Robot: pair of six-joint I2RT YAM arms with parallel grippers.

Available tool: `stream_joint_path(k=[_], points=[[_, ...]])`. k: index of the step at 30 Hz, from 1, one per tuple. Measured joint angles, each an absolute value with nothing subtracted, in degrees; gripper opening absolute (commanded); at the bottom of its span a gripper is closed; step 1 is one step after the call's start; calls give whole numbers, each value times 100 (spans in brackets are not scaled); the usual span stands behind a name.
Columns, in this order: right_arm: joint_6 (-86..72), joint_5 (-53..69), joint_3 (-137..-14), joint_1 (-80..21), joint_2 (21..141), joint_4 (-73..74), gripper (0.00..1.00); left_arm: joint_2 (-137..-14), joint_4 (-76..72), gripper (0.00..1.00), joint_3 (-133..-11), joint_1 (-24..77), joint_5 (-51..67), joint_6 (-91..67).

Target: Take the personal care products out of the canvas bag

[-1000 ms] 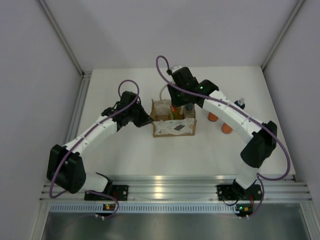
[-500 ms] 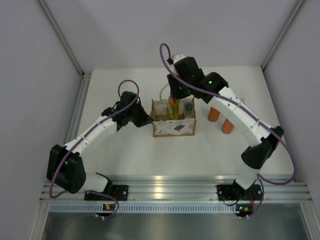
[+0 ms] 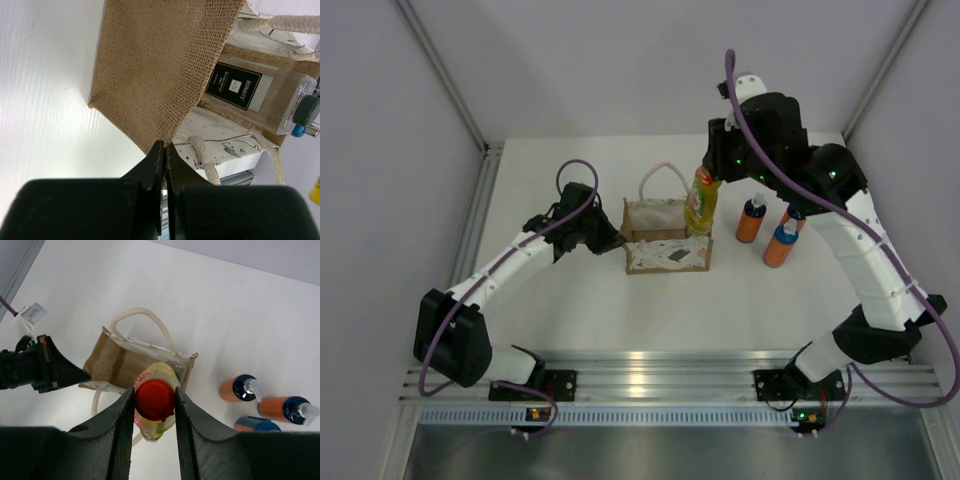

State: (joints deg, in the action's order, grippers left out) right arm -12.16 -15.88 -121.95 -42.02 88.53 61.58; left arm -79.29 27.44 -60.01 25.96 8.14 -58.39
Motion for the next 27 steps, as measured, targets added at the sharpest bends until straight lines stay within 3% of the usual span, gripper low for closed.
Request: stream_joint_path(k=[11, 27], points=[[-1214, -1662, -11539, -3079, 7874, 6434, 0, -7929, 2744, 0, -6001, 2596, 816, -5837], [-1120, -1431, -7505, -2123, 6958, 5063, 0, -7931, 2744, 0, -6001, 2596, 838, -5837]])
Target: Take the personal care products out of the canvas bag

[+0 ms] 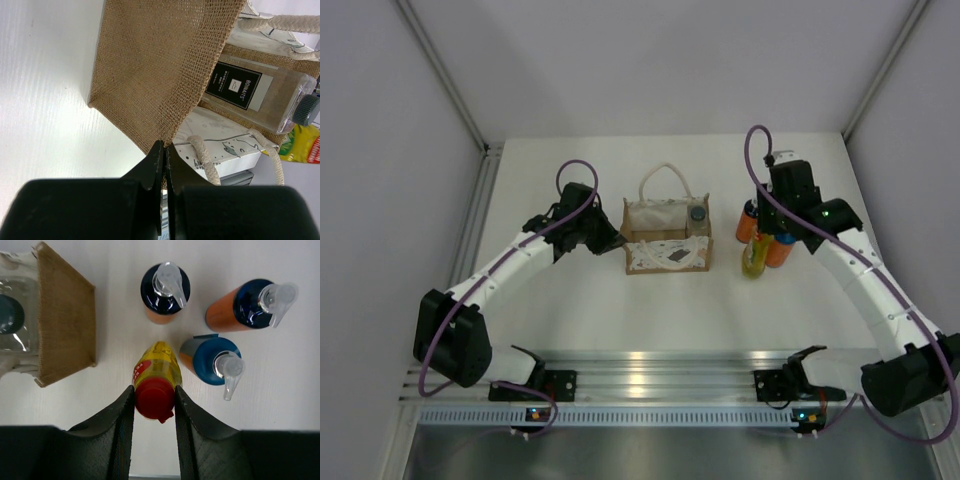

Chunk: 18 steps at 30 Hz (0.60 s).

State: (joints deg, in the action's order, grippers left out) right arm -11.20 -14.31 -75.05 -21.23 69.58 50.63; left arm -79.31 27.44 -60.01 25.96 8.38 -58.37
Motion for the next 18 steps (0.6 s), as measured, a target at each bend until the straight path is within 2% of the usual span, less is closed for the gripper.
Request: stream_joint_path(k=[7, 8, 9, 11, 12, 18], points=[[-1068, -1402, -6637, -2117, 6836, 4429, 2, -7931, 2744, 0, -6001, 2593, 843, -5837], [-1066, -1393, -6587, -2115, 6790, 4353, 7, -7933, 2744, 0, -6001, 2593, 851, -5835], [-1068, -1389, -6539, -2117, 6755, 4298, 24, -7937, 2744, 0, -6001, 2591, 858, -5835], [-1068, -1380, -6445, -2115, 6692, 4228, 41, -7942, 2742, 0, -6001, 2589, 860, -5837], [-1068, -1380, -6412, -2115, 6672, 4174, 55, -7944, 2742, 0, -6001, 2587, 862, -5837], [-1070, -1317, -6466, -2115, 6528, 3879, 62, -7953, 2740, 0, -6001, 2585, 864, -5837]])
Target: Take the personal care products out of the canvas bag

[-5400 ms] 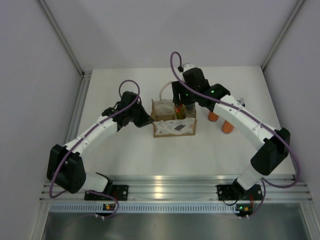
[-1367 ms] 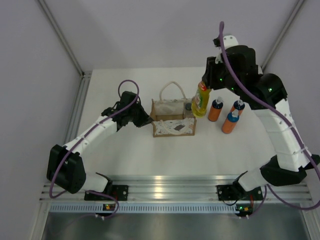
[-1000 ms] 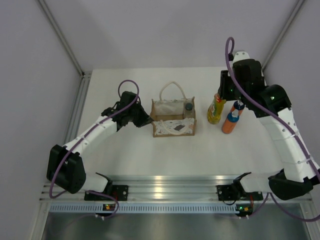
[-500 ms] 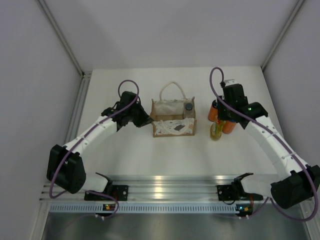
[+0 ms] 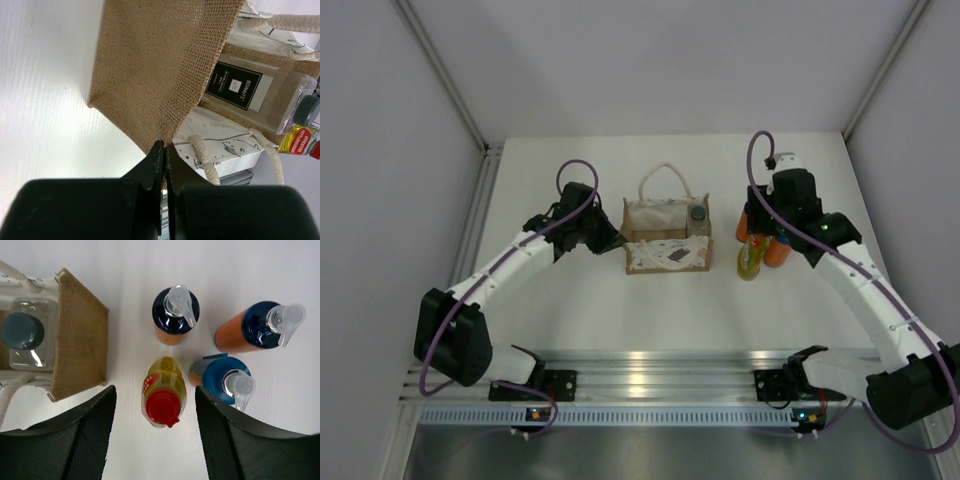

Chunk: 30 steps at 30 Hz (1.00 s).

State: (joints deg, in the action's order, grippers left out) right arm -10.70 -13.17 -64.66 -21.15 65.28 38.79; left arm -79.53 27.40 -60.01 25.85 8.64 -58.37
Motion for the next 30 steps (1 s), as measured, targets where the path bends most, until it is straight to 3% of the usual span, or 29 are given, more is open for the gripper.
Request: stream_joint_path(k=[7, 15, 30], points=[[-1116, -1103, -7424, -2233, 6799, 3913, 60, -7977, 2722, 0, -6001, 2574, 899, -5837], [-1575, -1004, -8617, -3275, 7835, 4027, 53, -7979, 2720, 0, -6001, 2565, 902, -5837], [-2067, -1354, -9393, -3839, 9424, 4810, 53, -8003, 2714, 1, -6003, 2558, 952, -5835]])
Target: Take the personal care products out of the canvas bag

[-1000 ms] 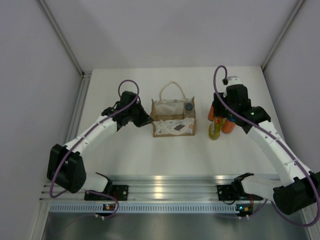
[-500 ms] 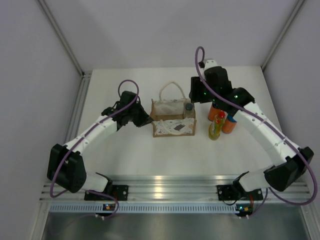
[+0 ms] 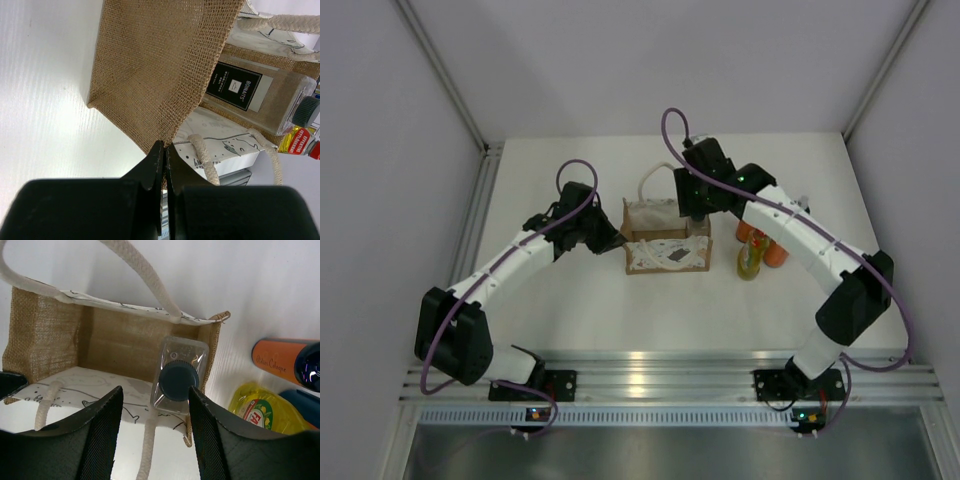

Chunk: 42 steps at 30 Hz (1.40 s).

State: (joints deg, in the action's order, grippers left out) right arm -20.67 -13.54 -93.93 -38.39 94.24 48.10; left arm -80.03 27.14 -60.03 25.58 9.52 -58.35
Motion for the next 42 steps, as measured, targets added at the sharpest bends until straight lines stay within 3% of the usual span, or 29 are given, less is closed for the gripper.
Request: stream_joint_path(k=[42], points=[[-2200, -1675, -9362, -3769, 10079, 4991, 56, -8020, 2714, 1, -6023, 2558, 961, -5833]])
